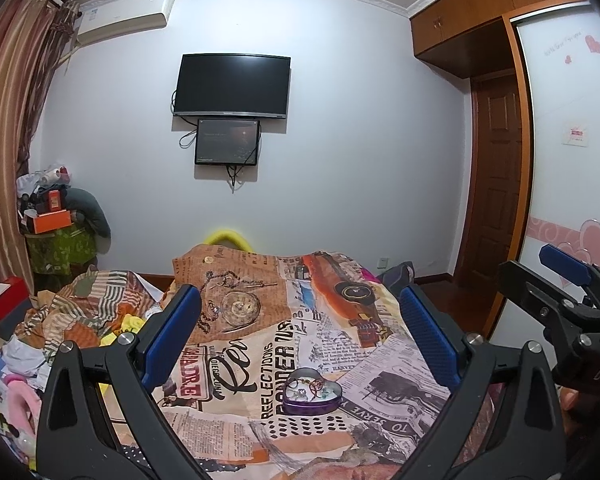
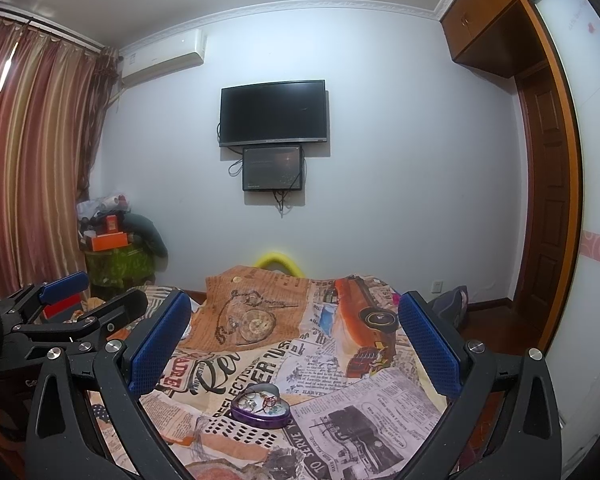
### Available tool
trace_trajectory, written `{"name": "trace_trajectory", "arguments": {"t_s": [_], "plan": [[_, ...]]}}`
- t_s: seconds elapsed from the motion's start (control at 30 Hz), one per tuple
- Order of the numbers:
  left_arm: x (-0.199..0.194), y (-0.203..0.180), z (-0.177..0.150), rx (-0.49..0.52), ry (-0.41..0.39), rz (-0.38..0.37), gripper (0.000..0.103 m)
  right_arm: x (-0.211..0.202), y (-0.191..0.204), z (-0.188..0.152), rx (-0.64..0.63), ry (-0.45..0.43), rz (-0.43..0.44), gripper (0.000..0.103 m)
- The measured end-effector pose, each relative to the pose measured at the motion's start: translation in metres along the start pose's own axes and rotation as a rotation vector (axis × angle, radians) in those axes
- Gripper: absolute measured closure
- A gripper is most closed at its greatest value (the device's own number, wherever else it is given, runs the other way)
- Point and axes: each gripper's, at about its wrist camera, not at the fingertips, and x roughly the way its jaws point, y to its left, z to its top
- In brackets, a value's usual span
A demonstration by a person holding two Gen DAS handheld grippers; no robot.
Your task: Organize jewelry
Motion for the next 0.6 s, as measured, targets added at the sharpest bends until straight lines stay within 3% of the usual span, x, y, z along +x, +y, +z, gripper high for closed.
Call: {"name": "trace_trajectory", "arguments": {"t_s": [0.6], "plan": [[0.0067,0.0011,-0.0041,0.006,0.011,0.0,0.001,0.0053,-0.0018,-0.0017,0.008,0.018,-0.004,0.0]]}}
